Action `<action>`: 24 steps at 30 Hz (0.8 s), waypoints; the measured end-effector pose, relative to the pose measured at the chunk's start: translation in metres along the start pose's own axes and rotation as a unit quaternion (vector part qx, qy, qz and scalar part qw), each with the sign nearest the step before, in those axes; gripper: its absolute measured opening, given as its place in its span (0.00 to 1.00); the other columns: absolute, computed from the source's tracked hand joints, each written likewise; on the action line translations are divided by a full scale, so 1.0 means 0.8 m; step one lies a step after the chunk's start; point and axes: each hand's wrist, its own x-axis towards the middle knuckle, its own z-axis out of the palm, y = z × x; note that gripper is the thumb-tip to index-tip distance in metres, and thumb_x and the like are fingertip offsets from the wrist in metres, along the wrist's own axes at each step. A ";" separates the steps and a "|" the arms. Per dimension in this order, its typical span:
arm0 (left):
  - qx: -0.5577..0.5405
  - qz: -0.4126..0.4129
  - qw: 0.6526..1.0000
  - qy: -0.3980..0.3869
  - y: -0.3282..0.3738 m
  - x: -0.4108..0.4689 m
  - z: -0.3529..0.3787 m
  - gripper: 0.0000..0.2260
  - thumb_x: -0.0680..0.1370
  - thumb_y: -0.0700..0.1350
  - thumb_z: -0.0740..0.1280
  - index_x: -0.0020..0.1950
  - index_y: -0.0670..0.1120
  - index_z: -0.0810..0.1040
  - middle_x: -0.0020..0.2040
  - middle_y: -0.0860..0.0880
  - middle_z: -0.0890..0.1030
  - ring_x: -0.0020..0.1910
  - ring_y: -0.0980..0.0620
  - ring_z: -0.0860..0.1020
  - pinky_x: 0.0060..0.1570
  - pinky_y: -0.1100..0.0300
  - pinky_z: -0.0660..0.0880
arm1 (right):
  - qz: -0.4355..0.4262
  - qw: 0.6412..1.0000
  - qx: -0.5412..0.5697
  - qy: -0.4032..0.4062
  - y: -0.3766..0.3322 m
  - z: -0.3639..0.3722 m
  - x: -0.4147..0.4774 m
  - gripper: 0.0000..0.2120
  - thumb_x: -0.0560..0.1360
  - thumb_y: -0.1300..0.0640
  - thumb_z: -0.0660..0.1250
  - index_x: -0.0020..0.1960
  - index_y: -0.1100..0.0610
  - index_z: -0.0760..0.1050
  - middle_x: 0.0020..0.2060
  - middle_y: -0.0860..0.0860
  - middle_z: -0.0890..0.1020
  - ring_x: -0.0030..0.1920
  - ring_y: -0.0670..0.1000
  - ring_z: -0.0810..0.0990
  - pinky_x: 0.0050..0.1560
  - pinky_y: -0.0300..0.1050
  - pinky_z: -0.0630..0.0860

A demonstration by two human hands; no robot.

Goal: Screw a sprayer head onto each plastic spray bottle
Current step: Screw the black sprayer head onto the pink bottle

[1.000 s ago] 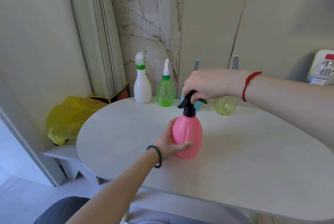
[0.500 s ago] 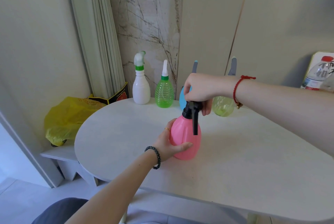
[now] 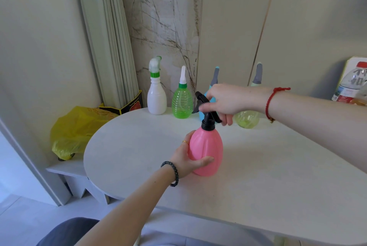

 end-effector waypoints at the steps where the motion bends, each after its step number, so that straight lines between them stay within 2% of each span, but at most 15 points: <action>1: -0.001 -0.001 1.000 -0.002 0.000 0.000 0.000 0.35 0.59 0.59 0.72 0.60 0.67 0.56 0.57 0.57 0.73 0.57 0.54 0.73 0.53 0.58 0.75 | -0.005 1.000 0.002 0.021 0.002 -0.001 0.003 0.17 0.79 0.51 0.54 0.51 0.64 0.72 0.37 0.61 0.82 0.28 0.51 0.80 0.31 0.40 0.74; 2: -0.003 -0.002 1.000 -0.005 0.000 0.000 0.000 0.34 0.60 0.59 0.72 0.59 0.67 0.56 0.56 0.58 0.72 0.56 0.55 0.74 0.51 0.61 0.75 | -0.016 0.999 -0.031 0.032 0.003 -0.005 0.002 0.13 0.79 0.55 0.54 0.57 0.61 0.70 0.46 0.62 0.81 0.35 0.53 0.81 0.36 0.43 0.74; 3: -0.005 -0.002 1.000 -0.008 0.001 0.000 0.000 0.33 0.60 0.58 0.72 0.58 0.69 0.56 0.56 0.59 0.72 0.55 0.58 0.74 0.48 0.65 0.75 | -0.027 0.997 -0.068 0.026 0.006 -0.011 -0.001 0.15 0.78 0.61 0.55 0.64 0.55 0.66 0.57 0.60 0.77 0.45 0.55 0.80 0.43 0.47 0.75; 4: -0.006 -0.001 1.000 -0.009 0.001 -0.001 0.001 0.32 0.60 0.58 0.72 0.57 0.69 0.57 0.55 0.60 0.72 0.54 0.60 0.74 0.45 0.67 0.75 | -0.038 0.992 -0.118 0.011 0.008 -0.017 -0.005 0.23 0.76 0.65 0.57 0.69 0.51 0.62 0.64 0.56 0.72 0.55 0.56 0.76 0.51 0.50 0.74; 5: -0.008 0.000 1.000 -0.008 0.002 -0.001 0.001 0.32 0.60 0.57 0.72 0.56 0.69 0.58 0.55 0.61 0.72 0.54 0.61 0.73 0.45 0.68 0.74 | -0.058 0.985 -0.160 0.002 0.010 -0.021 -0.007 0.26 0.74 0.66 0.60 0.69 0.49 0.62 0.67 0.53 0.69 0.61 0.56 0.71 0.58 0.50 0.71; 6: -0.009 -0.001 1.000 -0.006 0.001 -0.001 0.000 0.32 0.60 0.58 0.72 0.56 0.70 0.58 0.56 0.60 0.72 0.54 0.60 0.73 0.46 0.67 0.74 | -0.078 0.978 -0.195 -0.002 0.010 -0.022 -0.010 0.22 0.73 0.63 0.63 0.66 0.50 0.67 0.67 0.52 0.69 0.64 0.55 0.69 0.60 0.49 0.69; 8: -0.007 -0.003 1.000 -0.001 0.000 0.000 0.000 0.34 0.59 0.59 0.72 0.59 0.68 0.57 0.57 0.58 0.72 0.56 0.56 0.73 0.51 0.61 0.74 | -0.103 0.966 -0.237 0.022 0.008 -0.017 -0.012 0.12 0.73 0.53 0.65 0.54 0.56 0.76 0.57 0.55 0.77 0.58 0.56 0.73 0.54 0.52 0.73; 10: -0.001 -0.003 1.000 0.003 0.000 0.000 0.000 0.37 0.59 0.60 0.72 0.62 0.65 0.56 0.58 0.56 0.72 0.57 0.54 0.73 0.52 0.59 0.74 | -0.088 0.975 -0.196 0.054 0.007 -0.008 -0.012 0.16 0.74 0.47 0.63 0.47 0.60 0.77 0.41 0.55 0.80 0.48 0.58 0.77 0.40 0.50 0.75; 11: 0.000 -0.002 1.000 0.003 0.000 0.000 0.000 0.37 0.59 0.61 0.72 0.62 0.65 0.56 0.57 0.56 0.72 0.57 0.54 0.73 0.51 0.59 0.74 | -0.066 0.982 -0.161 0.071 0.006 -0.004 -0.010 0.19 0.75 0.45 0.61 0.49 0.61 0.77 0.39 0.56 0.79 0.46 0.59 0.78 0.36 0.48 0.72; 14: 0.000 -0.002 1.000 -0.002 0.002 0.000 0.000 0.35 0.57 0.62 0.71 0.59 0.69 0.56 0.57 0.58 0.73 0.56 0.56 0.73 0.51 0.61 0.74 | -0.010 0.994 -0.094 0.062 0.009 0.001 -0.005 0.22 0.76 0.44 0.58 0.63 0.59 0.69 0.46 0.58 0.79 0.46 0.60 0.80 0.41 0.49 0.76; 16: -0.003 -0.004 1.000 -0.004 0.002 -0.001 0.000 0.33 0.58 0.61 0.71 0.56 0.71 0.56 0.56 0.61 0.72 0.56 0.58 0.73 0.49 0.63 0.73 | -0.004 0.997 -0.067 0.028 0.009 -0.004 -0.007 0.22 0.75 0.45 0.61 0.65 0.55 0.66 0.40 0.53 0.78 0.37 0.55 0.81 0.34 0.46 0.77; 18: 0.000 -0.004 1.000 -0.003 0.003 -0.001 0.001 0.34 0.58 0.61 0.72 0.57 0.70 0.56 0.56 0.60 0.72 0.56 0.56 0.73 0.50 0.61 0.74 | -0.007 0.997 -0.070 0.031 0.009 -0.008 -0.008 0.21 0.73 0.49 0.64 0.64 0.55 0.68 0.36 0.52 0.77 0.30 0.54 0.80 0.27 0.42 0.74; 20: 0.006 -0.001 1.000 -0.007 0.002 0.000 0.000 0.36 0.58 0.61 0.72 0.60 0.68 0.56 0.58 0.57 0.72 0.57 0.54 0.73 0.54 0.56 0.75 | 0.003 0.995 -0.089 0.048 0.005 -0.010 -0.009 0.21 0.71 0.51 0.66 0.62 0.58 0.70 0.38 0.54 0.77 0.34 0.56 0.81 0.32 0.46 0.77; 22: 0.013 -0.001 1.000 -0.011 0.002 0.001 0.000 0.37 0.57 0.62 0.71 0.61 0.66 0.57 0.59 0.55 0.73 0.58 0.52 0.73 0.55 0.54 0.75 | 0.017 0.994 -0.101 0.048 0.001 -0.009 -0.007 0.22 0.70 0.52 0.66 0.61 0.62 0.71 0.48 0.61 0.78 0.44 0.63 0.81 0.40 0.54 0.80; 24: 0.017 -0.001 1.000 -0.015 0.003 0.002 -0.002 0.34 0.57 0.62 0.71 0.57 0.70 0.57 0.57 0.57 0.73 0.57 0.53 0.74 0.54 0.56 0.75 | 0.022 0.992 -0.113 0.055 -0.005 -0.007 -0.005 0.22 0.71 0.55 0.66 0.61 0.65 0.72 0.54 0.66 0.77 0.45 0.63 0.80 0.32 0.52 0.78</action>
